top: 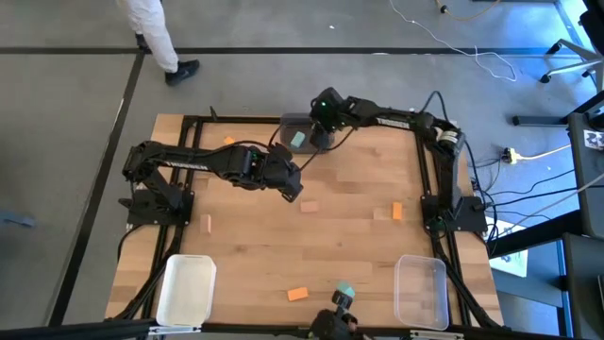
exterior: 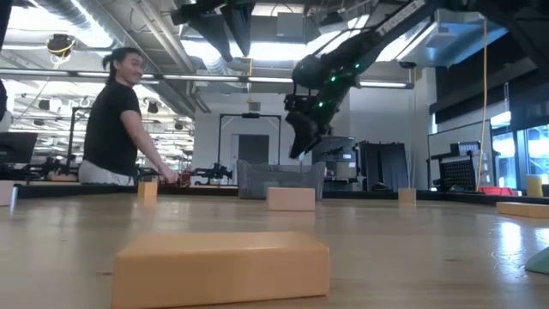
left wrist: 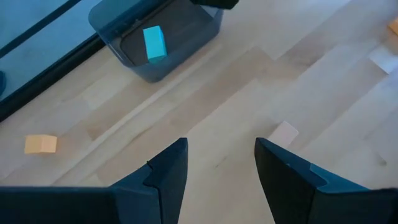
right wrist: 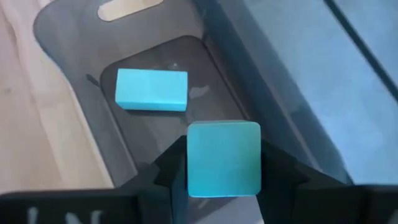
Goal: Sort & place blocks by color
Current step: Put the top blue block into the black bin, then put the blue block into the black bin
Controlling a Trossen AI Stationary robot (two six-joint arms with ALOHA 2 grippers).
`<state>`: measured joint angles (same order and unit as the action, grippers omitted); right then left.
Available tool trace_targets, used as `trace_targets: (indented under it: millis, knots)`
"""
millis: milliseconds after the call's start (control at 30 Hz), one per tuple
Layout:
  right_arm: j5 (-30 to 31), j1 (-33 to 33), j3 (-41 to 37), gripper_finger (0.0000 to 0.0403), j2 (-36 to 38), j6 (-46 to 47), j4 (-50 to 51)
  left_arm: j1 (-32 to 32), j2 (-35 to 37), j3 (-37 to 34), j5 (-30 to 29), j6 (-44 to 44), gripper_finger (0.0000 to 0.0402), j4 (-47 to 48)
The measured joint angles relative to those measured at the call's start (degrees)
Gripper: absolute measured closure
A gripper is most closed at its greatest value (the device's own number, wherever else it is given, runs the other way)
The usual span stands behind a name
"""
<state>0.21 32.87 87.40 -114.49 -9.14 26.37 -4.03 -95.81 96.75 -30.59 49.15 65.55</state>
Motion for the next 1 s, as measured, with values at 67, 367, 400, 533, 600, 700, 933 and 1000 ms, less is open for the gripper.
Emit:
trace_targets:
  millis: [67, 367, 400, 533, 600, 700, 933, 1000]
  knots:
    - [-0.3, 0.1, 1.0, 0.027, -1.2, 0.0, 1.2, 0.2, 0.0, 0.0, 0.0, 0.0, 0.0223, 0.0]
    - [-0.4, 0.2, 1.7, 0.027, -3.5, -0.5, 5.1, 0.3, 0.0, 0.0, 0.0, 0.0, 0.0223, 0.0]
    - [-0.4, 0.2, 1.7, 0.0266, -3.7, -0.4, 5.3, 0.3, 0.0, 0.0, 0.0, 0.0, 0.0223, 0.0]
    - [-0.4, 0.2, 1.7, 0.0216, -3.7, -0.4, 5.6, 0.3, 0.0, 0.0, 0.0, 0.0, 0.0223, 0.0]
    - [-0.4, 0.2, 1.7, 0.0201, -3.7, -0.4, 5.7, 0.3, 0.0, 0.0, 0.0, 0.0, 0.0223, 0.0]
    - [-0.4, 0.2, 1.7, 0.0196, -3.7, -0.1, 5.7, 0.3, 0.0, 0.0, 0.0, 0.0, 0.0223, 0.0]
    - [-0.3, 0.1, 3.1, 0.0202, -2.3, -0.1, 8.3, 0.3, 0.0, 0.0, 0.0, 0.1, 0.0223, 0.0]
    - [-0.4, -0.1, 5.6, 0.0202, -2.2, -0.1, 11.8, 0.3, 0.0, 0.0, 0.2, 0.9, 0.0223, 0.7]
